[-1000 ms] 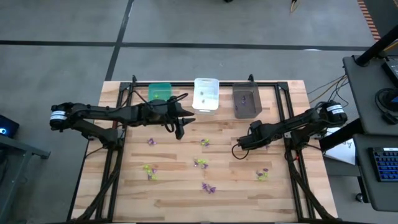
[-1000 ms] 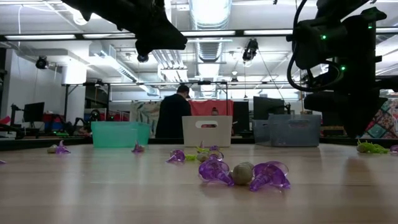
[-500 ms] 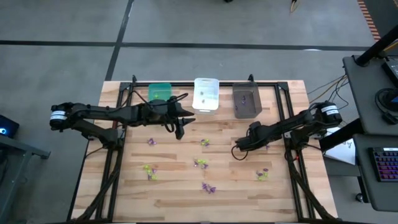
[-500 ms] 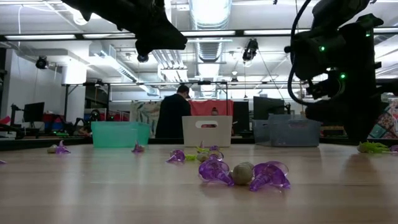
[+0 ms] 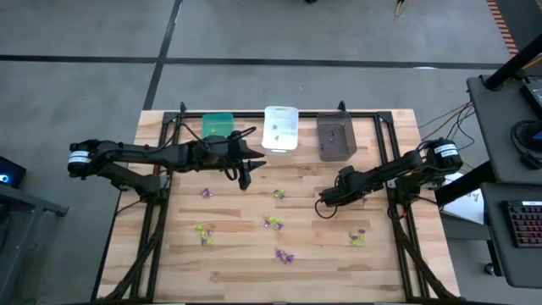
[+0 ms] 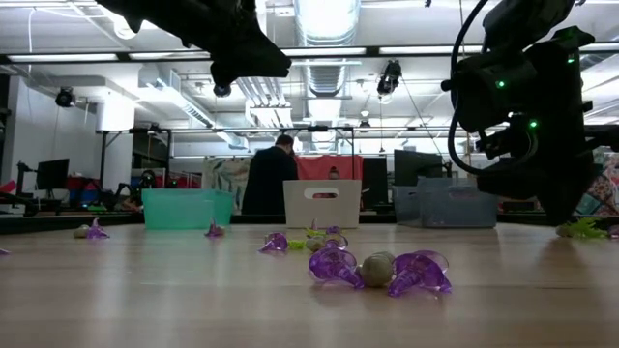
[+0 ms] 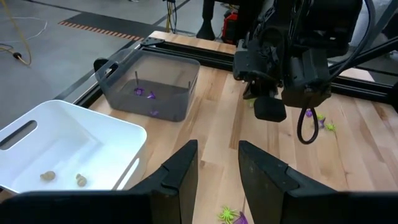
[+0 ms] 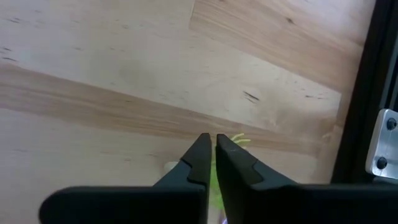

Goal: Sort Halloween decoration
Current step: Put the green spider toy into the blue bin

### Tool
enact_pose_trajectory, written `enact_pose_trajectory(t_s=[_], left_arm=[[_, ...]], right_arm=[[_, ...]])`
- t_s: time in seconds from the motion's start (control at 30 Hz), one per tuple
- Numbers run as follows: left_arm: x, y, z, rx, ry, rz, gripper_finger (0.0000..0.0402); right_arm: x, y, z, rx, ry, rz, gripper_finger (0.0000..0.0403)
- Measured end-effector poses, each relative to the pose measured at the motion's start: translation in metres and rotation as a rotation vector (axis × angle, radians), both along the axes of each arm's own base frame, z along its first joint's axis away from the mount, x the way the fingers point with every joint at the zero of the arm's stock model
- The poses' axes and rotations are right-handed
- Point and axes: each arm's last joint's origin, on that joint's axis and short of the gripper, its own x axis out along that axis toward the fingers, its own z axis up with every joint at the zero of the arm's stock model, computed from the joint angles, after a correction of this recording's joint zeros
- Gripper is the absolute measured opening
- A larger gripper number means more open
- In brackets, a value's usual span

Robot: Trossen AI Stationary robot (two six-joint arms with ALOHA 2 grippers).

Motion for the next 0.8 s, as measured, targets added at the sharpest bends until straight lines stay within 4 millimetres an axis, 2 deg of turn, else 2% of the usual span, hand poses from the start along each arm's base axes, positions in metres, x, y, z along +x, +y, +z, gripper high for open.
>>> enact_pose_trajectory(t_s=[0.23,0.6,0.8], left_arm=[[0.000,0.000,0.000,0.002,0.000,-0.001,0.0098],[0.000,0.000,0.000,0.007,0.001,-0.003,0.0098],[0.000,0.000,0.000,0.007,0.001,-0.003,0.0098]], right_arm=[[0.002,-0.001,0.003,-0.019,-0.019,0.025,0.0009],[0.032,0.001,0.031,-0.076,-0.134,0.158,0.0009],[0.021,-0.002,0.039,0.016,-0.001,0.044,0.0009]])
